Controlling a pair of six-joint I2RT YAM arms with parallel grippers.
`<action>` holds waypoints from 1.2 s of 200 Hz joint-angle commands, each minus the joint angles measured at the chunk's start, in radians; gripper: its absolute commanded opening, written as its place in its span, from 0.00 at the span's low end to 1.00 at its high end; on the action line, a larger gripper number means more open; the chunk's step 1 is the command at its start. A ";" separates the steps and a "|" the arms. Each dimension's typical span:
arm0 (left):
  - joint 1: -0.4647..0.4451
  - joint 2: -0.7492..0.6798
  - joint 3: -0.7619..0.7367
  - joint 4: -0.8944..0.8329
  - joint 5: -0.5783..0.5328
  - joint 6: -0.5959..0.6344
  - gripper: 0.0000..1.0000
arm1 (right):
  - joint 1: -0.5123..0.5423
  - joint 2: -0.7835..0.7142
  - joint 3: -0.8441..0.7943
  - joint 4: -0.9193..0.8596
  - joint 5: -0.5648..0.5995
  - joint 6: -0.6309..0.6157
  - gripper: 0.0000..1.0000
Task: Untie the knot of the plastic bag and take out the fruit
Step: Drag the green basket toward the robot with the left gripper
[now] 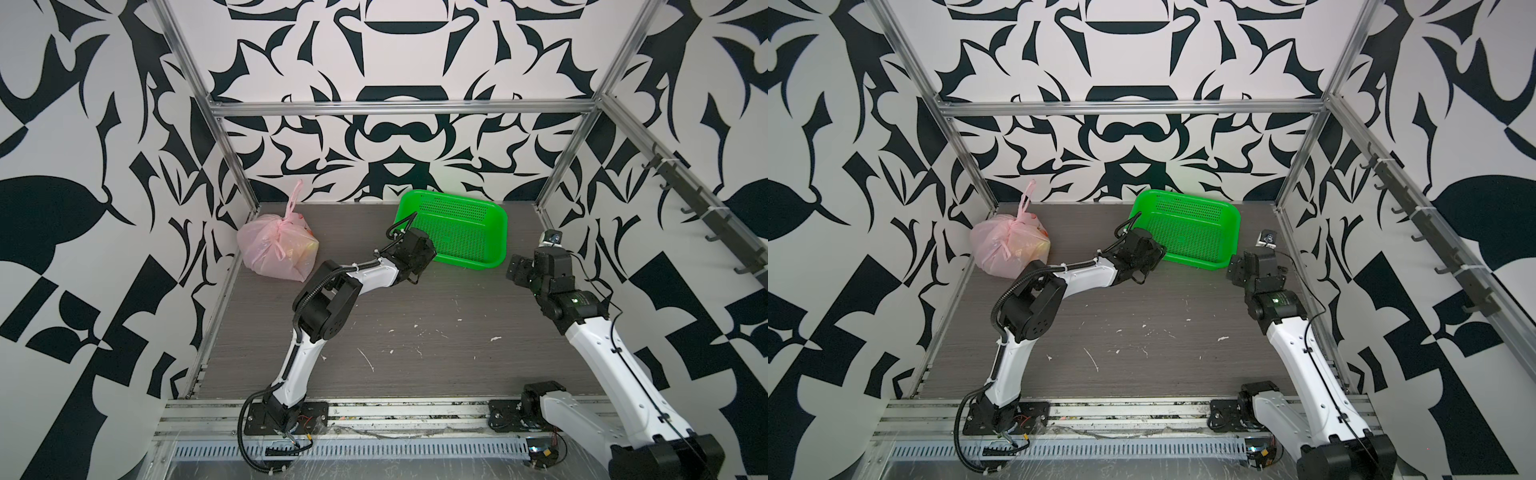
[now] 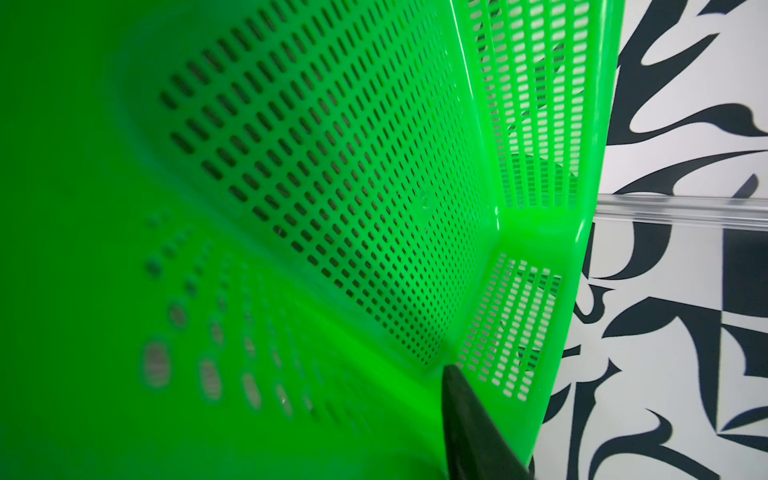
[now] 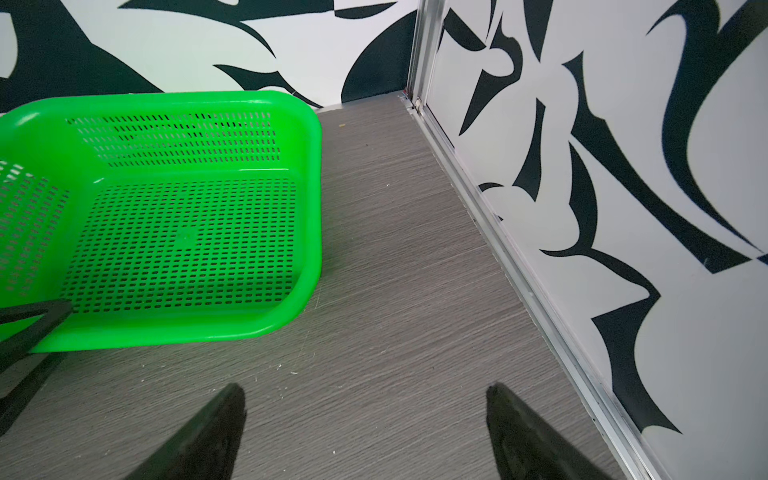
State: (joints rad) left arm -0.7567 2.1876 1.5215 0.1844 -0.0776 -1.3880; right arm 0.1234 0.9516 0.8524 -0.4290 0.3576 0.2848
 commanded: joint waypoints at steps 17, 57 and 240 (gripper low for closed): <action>0.004 0.022 -0.042 0.023 0.016 0.012 0.28 | -0.003 -0.030 -0.007 0.016 -0.001 -0.004 0.92; 0.015 -0.003 -0.105 0.053 0.035 0.006 0.17 | -0.003 -0.045 -0.014 -0.002 -0.001 0.007 0.91; 0.155 -0.266 -0.155 -0.436 0.338 0.521 0.00 | -0.003 -0.149 -0.030 -0.136 -0.020 0.021 0.84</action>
State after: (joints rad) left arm -0.6003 1.9495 1.3174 -0.0658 0.2062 -1.0706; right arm 0.1234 0.7998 0.8188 -0.5659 0.3576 0.3054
